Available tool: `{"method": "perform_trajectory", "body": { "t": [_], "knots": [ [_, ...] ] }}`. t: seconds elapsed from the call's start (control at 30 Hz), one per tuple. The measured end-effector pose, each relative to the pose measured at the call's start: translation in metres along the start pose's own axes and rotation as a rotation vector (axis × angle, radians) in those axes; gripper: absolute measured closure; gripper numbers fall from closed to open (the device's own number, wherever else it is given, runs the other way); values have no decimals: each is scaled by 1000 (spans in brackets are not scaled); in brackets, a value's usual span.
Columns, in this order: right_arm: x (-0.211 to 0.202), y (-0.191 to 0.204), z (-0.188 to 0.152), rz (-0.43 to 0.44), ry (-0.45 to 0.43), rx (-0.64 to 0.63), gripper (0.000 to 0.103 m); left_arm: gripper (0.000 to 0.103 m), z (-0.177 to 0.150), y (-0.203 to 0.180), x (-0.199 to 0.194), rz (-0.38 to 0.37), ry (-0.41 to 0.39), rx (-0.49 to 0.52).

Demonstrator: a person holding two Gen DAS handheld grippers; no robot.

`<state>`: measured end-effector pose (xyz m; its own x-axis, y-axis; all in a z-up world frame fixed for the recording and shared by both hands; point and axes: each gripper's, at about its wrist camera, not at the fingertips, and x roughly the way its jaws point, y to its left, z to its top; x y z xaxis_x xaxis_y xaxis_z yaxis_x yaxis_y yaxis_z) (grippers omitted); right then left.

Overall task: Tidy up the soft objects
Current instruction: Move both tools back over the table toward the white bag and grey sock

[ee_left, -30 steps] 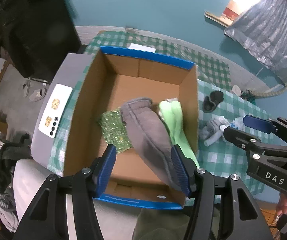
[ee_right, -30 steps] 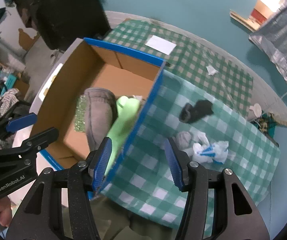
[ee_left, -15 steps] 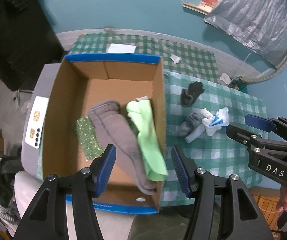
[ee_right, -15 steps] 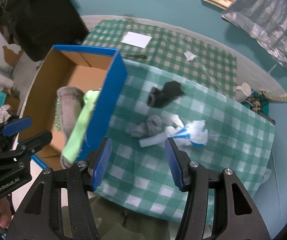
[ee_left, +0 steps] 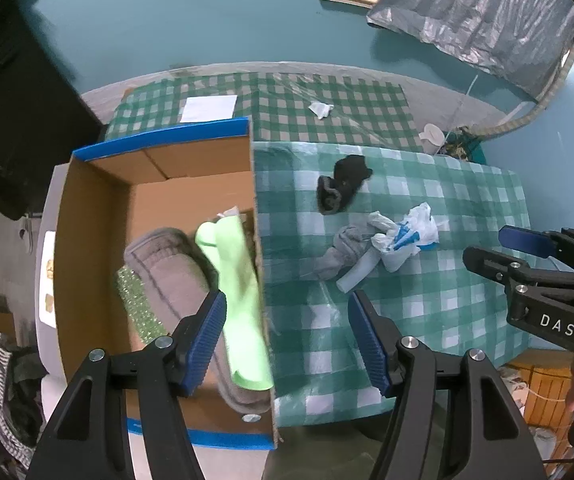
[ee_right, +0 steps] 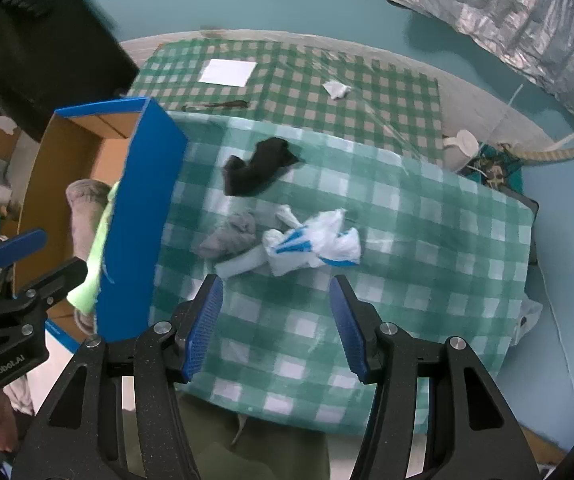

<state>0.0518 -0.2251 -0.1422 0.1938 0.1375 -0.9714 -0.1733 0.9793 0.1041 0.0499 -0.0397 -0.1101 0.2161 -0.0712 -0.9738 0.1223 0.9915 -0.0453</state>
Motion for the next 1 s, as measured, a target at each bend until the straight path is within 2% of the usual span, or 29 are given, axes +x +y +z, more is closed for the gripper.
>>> {"method": "perform_trajectory", "body": {
  "t": [0.47, 1.0],
  "knots": [
    [15, -41, 0, -3, 45, 56, 48, 38, 16, -34, 33, 20, 61, 56],
    [53, -66, 4, 47, 121, 135, 47, 38, 26, -64, 82, 72, 125, 99]
  ]
}}
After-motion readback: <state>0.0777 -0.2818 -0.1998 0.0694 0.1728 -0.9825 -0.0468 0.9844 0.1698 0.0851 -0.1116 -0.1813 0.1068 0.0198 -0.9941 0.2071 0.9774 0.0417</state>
